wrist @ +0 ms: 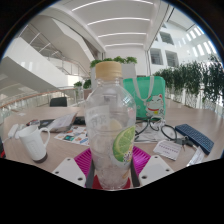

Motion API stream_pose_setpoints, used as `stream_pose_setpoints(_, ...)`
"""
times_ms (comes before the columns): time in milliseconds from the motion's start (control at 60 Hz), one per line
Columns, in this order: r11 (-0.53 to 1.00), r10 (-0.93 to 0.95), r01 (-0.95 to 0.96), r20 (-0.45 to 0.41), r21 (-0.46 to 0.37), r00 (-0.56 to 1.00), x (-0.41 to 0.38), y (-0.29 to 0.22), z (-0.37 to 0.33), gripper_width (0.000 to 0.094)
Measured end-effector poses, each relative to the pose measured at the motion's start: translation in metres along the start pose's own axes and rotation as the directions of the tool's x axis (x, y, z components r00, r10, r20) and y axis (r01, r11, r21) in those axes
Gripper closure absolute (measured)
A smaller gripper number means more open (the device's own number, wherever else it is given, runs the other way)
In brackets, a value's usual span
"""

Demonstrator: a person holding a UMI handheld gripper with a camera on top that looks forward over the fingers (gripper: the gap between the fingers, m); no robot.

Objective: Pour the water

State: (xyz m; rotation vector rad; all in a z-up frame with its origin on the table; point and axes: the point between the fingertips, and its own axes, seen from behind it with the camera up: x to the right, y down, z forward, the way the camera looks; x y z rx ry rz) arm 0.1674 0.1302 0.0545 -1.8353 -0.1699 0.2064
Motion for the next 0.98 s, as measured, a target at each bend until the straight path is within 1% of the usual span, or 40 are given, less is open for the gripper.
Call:
stream_pose_setpoints(83,1.000,-0.010,0.010,0.015,-0.005,1.000,-0.001,-0.001,0.004,0.0397)
stream_pose_setpoints(150,1.000,-0.013,0.013,0.012,-0.018,1.000,-0.001,0.003,-0.001,0.0380)
stream_pose_setpoints(183,0.999,-0.010,0.010,0.009,-0.043,1.000,-0.001,0.003,-0.001,0.0366)
stream_pose_setpoints(217,0.996,-0.002,0.002,0.006,-0.086,1.000,-0.002,0.010,-0.004,0.0350)
stream_pose_setpoints(250,0.991,0.009,-0.010,-0.006,-0.131,1.000,0.000,0.017,-0.009,0.0301)
stream_pose_setpoints(267,0.989,0.015,-0.016,-0.011,-0.147,1.000,0.001,0.021,-0.014,0.0262)
stream_pose_setpoints(317,0.986,0.035,-0.037,-0.011,-0.161,0.999,-0.004,0.022,-0.029,0.0131)
stream_pose_setpoints(333,0.986,0.042,-0.044,-0.013,-0.163,0.999,-0.005,0.022,-0.035,0.0096)
stream_pose_setpoints(350,0.985,0.050,-0.053,-0.022,-0.165,0.999,-0.004,0.022,-0.041,0.0080)
stream_pose_setpoints(367,0.983,0.056,-0.061,-0.032,-0.173,0.998,-0.006,0.029,-0.042,0.0080)
stream_pose_setpoints(400,0.981,0.070,-0.077,-0.044,-0.179,0.997,-0.006,0.024,-0.062,0.0098)
stream_pose_setpoints(450,0.979,0.083,-0.094,-0.069,-0.180,0.994,-0.009,0.022,-0.088,0.0101)
stream_pose_setpoints(617,0.980,0.062,-0.084,-0.128,-0.179,0.990,-0.056,0.002,-0.184,0.0102)
stream_pose_setpoints(700,0.988,0.036,-0.058,-0.150,-0.146,0.988,-0.090,-0.016,-0.236,0.0101)
stream_pose_setpoints(800,0.988,0.047,-0.074,-0.191,-0.138,0.980,-0.126,-0.032,-0.292,0.0105)
stream_pose_setpoints(983,0.981,0.089,-0.121,-0.204,-0.150,0.975,-0.180,-0.048,-0.362,0.0101)
